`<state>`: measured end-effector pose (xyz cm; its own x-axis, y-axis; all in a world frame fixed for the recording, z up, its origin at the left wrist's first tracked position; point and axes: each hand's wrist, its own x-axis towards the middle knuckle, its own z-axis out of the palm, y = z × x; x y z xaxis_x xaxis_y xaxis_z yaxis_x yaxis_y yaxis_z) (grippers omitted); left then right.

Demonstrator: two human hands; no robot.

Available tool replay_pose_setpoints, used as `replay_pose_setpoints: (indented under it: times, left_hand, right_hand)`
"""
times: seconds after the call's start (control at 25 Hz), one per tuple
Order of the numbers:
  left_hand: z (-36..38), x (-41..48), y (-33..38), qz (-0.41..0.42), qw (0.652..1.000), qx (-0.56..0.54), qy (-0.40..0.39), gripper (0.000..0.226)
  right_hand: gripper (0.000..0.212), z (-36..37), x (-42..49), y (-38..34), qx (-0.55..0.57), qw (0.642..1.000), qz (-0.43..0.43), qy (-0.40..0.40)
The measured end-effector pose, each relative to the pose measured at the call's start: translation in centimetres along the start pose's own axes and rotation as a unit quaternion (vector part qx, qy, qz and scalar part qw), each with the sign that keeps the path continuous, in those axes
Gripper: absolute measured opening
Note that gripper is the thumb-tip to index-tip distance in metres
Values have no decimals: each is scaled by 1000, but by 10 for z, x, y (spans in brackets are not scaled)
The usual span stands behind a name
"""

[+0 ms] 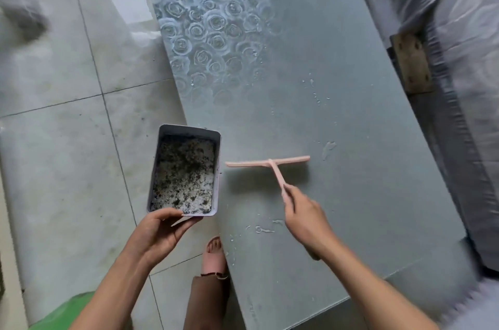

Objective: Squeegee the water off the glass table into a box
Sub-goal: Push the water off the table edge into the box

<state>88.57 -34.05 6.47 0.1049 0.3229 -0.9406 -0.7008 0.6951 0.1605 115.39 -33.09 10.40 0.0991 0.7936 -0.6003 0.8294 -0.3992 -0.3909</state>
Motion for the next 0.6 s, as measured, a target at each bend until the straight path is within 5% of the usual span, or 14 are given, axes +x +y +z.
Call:
replay_pose_setpoints:
  times: [0.16, 0.28, 0.44, 0.6]
  left_hand:
    - [22, -4, 3, -12, 999, 33, -13, 15]
    - [37, 3, 2, -21, 998, 53, -30, 35]
    - [56, 18, -9, -11, 998, 59, -26, 49]
    - [72, 20, -23, -13, 998, 61, -30, 53]
  right_hand:
    - [22, -91, 65, 3, 39, 996, 38, 74]
    - [17, -143, 139, 11, 72, 987, 109, 95]
    - [26, -130, 180, 40, 83, 984, 100, 124]
    - [24, -69, 118, 71, 66, 985, 89, 132]
